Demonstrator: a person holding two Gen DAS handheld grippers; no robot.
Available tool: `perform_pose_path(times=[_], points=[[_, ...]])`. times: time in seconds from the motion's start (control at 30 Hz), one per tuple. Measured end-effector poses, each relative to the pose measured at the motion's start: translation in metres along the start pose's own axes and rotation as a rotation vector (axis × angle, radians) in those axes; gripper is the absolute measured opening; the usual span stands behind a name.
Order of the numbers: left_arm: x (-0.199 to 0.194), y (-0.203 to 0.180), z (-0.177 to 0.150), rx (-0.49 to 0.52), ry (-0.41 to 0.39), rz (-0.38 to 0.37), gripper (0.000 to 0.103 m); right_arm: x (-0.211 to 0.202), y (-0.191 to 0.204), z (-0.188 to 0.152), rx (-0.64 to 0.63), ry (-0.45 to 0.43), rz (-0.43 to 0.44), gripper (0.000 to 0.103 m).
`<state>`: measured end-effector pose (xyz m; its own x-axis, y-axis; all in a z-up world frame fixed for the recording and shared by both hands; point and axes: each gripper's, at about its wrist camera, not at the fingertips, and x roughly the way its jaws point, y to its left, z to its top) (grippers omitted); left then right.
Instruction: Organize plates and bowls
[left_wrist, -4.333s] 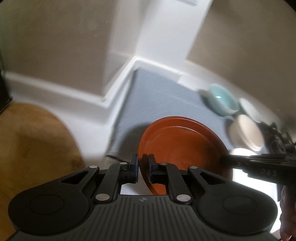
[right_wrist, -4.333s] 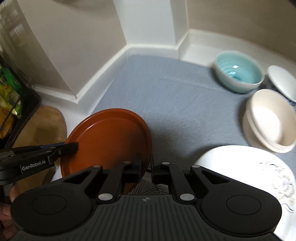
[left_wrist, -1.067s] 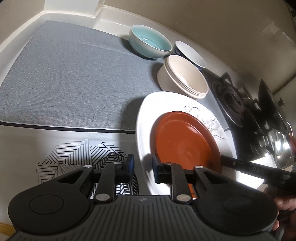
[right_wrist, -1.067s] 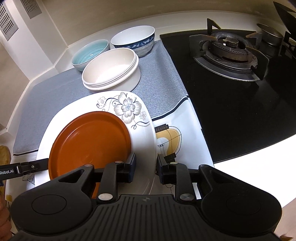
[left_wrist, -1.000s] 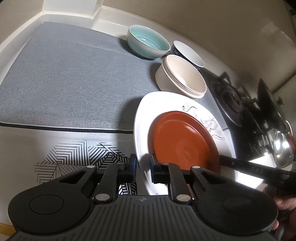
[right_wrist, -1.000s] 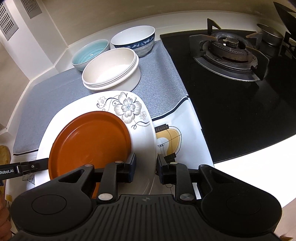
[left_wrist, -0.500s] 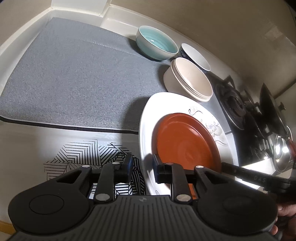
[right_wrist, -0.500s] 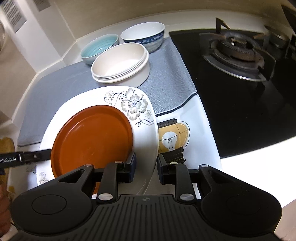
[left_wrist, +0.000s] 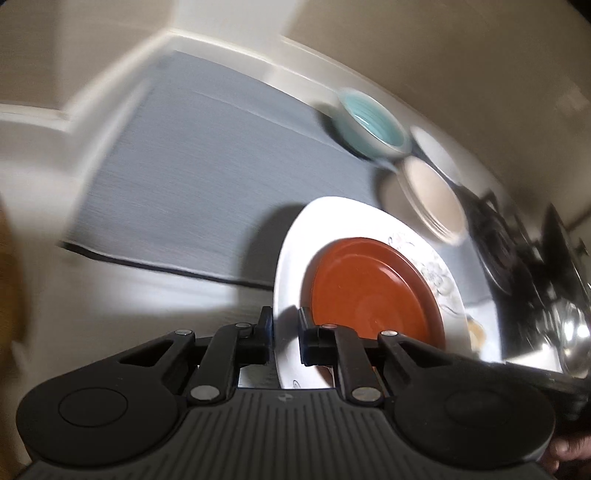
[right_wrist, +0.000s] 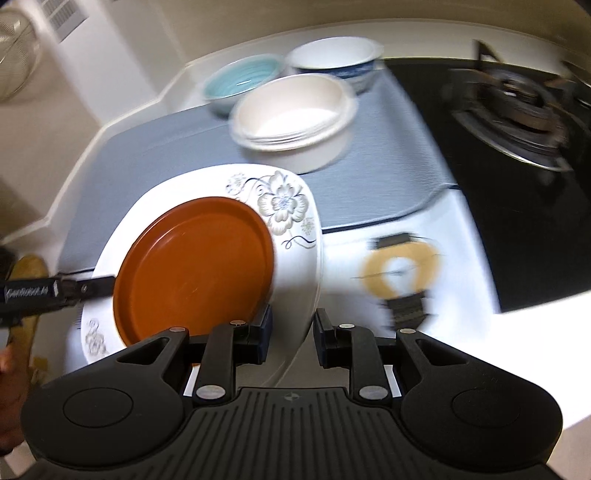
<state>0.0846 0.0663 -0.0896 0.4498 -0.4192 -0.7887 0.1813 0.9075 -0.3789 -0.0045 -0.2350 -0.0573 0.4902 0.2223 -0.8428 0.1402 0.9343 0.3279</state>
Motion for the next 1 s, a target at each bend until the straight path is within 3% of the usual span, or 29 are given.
perform_pose_path(times=[0.27,0.43,0.67,0.73,0.77,1.0], points=[[-0.016,0.064,0.031,-0.151,-0.111,0.132,0.016,0.046,0.071,0.035,-0.112,0.058,0.098,0.025],[-0.024,0.084,0.037,-0.249,-0.14,0.151,0.017,0.063,0.096,0.043,-0.132,0.061,0.133,0.027],[-0.042,0.081,0.009,-0.241,-0.137,0.14,0.018,0.055,0.091,0.037,-0.093,0.076,0.145,0.027],[-0.041,0.08,0.006,-0.229,-0.128,0.126,0.017,0.056,0.094,0.036,-0.111,0.078,0.14,0.027],[-0.041,0.079,0.005,-0.221,-0.128,0.117,0.012,0.057,0.097,0.035,-0.118,0.079,0.136,0.027],[-0.041,0.08,0.007,-0.218,-0.13,0.126,0.012,0.061,0.101,0.034,-0.112,0.077,0.124,0.027]])
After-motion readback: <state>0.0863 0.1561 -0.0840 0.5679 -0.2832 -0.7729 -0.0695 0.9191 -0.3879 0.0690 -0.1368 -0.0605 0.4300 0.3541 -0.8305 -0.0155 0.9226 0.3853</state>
